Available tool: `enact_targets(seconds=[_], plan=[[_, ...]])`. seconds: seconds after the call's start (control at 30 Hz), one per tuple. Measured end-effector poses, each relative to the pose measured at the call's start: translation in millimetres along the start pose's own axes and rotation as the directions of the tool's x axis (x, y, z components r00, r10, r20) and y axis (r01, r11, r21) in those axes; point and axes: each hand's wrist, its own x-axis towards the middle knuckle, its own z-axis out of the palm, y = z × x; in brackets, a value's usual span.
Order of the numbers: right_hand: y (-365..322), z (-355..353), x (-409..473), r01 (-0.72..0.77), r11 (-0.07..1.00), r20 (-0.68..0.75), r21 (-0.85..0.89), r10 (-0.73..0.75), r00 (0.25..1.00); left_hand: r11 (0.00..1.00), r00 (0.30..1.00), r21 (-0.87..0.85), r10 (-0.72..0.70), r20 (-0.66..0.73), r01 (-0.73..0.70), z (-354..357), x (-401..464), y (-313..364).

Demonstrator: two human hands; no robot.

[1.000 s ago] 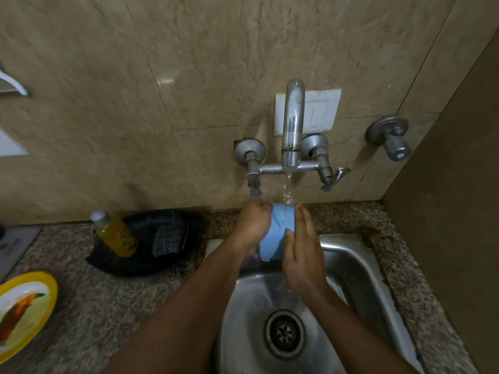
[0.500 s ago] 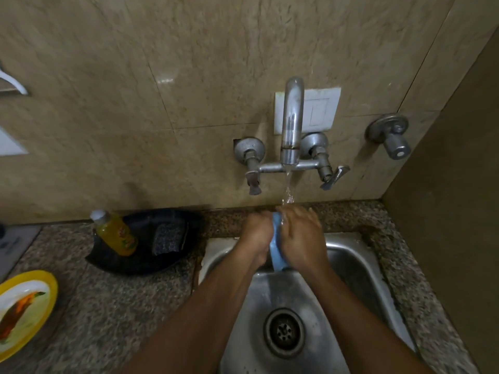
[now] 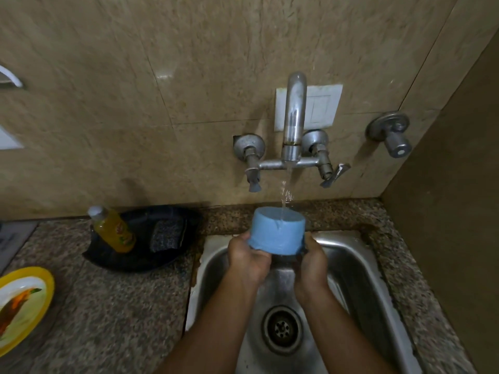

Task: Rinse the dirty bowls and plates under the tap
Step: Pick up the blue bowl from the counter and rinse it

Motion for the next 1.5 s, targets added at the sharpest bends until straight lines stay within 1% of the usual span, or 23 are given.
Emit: enact_targets(seconds=[0.07, 0.13, 0.23, 0.27, 0.3, 0.37, 0.43, 0.5, 0.53, 0.57, 0.67, 0.8, 0.83, 0.87, 0.93, 0.97, 1.03, 1.2, 1.23, 1.3, 1.37, 1.43, 1.5], plan=[[-7, 4, -3, -0.202, 0.962, 0.11, 0.184, 0.184, 0.977, 0.999, 0.999, -0.03, 0.017, -0.027, -0.018, -1, 0, 0], [-10, 10, -2, -0.251, 0.93, 0.164, 0.27, 0.212, 0.963, 0.998, 0.997, 0.0, 0.061, -0.054, -0.061, -2, -2, -1], [-14, 16, -2, -0.259, 0.926, 0.167, 0.273, 0.22, 0.961, 0.947, 0.98, 0.307, 0.143, -0.14, -0.095, -8, 0, 2], [-15, 18, -3, -0.249, 0.939, 0.151, 0.236, 0.217, 0.964, 0.846, 0.957, 0.523, 0.227, -0.181, -0.102, -12, 7, 5], [-15, 20, -5, -0.231, 0.951, 0.13, 0.203, 0.208, 0.97, 0.635, 0.917, 0.764, 0.364, -0.162, -0.117, -15, 10, 8], [-11, 24, -5, -0.195, 0.973, 0.09, 0.119, 0.185, 0.979, 0.264, 0.836, 0.943, 0.548, 0.025, -0.202, -19, 14, 12], [-6, 25, -5, -0.162, 0.986, 0.069, 0.028, 0.16, 0.985, -0.063, 0.763, 0.925, 0.545, 0.346, -0.375, -20, 7, 3], [-6, 21, -4, -0.117, 0.993, 0.068, -0.015, 0.117, 0.991, -0.47, 0.657, 0.777, 0.435, 0.616, -0.418, -22, 2, -7], [-8, 19, -5, -0.105, 0.994, 0.059, -0.038, 0.107, 0.992, -0.622, 0.605, 0.664, 0.356, 0.712, -0.415, -24, 5, -8], [-12, 16, -8, -0.104, 0.993, 0.035, -0.05, 0.106, 0.994, -0.673, 0.607, 0.599, 0.273, 0.746, -0.434, -21, 5, -8], [-15, 10, -5, -0.092, 0.994, -0.081, -0.056, 0.087, 0.993, -0.592, 0.695, 0.617, 0.129, 0.707, -0.518, -8, 13, -6], [-9, 7, 0, -0.042, 0.994, -0.158, -0.105, 0.025, 0.987, -0.397, 0.805, 0.839, 0.312, 0.505, -0.372, 22, 23, -8], [-8, 5, 2, -0.041, 0.995, -0.174, -0.086, 0.025, 0.985, -0.446, 0.785, 0.825, 0.343, 0.516, -0.347, 24, 22, -11], [-7, 3, 5, -0.042, 0.997, -0.185, -0.063, 0.03, 0.982, -0.577, 0.72, 0.738, 0.339, 0.606, -0.35, 20, 20, -17], [-9, -1, 11, -0.045, 0.999, -0.191, -0.015, 0.041, 0.981, -0.798, 0.543, 0.405, 0.119, 0.832, -0.447, 7, 10, -28], [-9, -1, 13, -0.042, 0.999, -0.185, -0.013, 0.039, 0.982, -0.815, 0.5, 0.287, -0.004, 0.866, -0.503, 0, 7, -30], [-6, 0, 16, -0.052, 0.998, -0.19, -0.025, 0.046, 0.981, -0.771, 0.529, 0.309, -0.042, 0.848, -0.556, -9, 10, -25], [0, 3, 14, -0.112, 0.994, -0.206, -0.007, 0.108, 0.973, -0.593, 0.747, 0.713, 0.262, 0.611, -0.375, 14, 28, -13], [3, 1, 14, -0.102, 0.995, -0.227, -0.01, 0.097, 0.969, -0.627, 0.749, 0.699, 0.267, 0.607, -0.343, 15, 26, -13], [8, -4, 16, -0.064, 0.997, -0.25, -0.038, 0.052, 0.967, -0.79, 0.644, 0.484, 0.153, 0.749, -0.376, 3, 13, -20], [10, -5, 18, -0.028, 0.996, -0.22, -0.08, 0.01, 0.975, -0.794, 0.55, 0.302, -0.048, 0.834, -0.527, -16, -1, -27], [10, -3, 17, -0.07, 0.997, -0.213, -0.025, 0.063, 0.975, -0.744, 0.563, 0.343, -0.054, 0.825, -0.574, -27, 1, -22], [5, 0, 9, -0.119, 0.993, -0.188, 0.009, 0.119, 0.975, -0.715, 0.662, 0.516, 0.099, 0.743, -0.472, -25, 18, -7]])
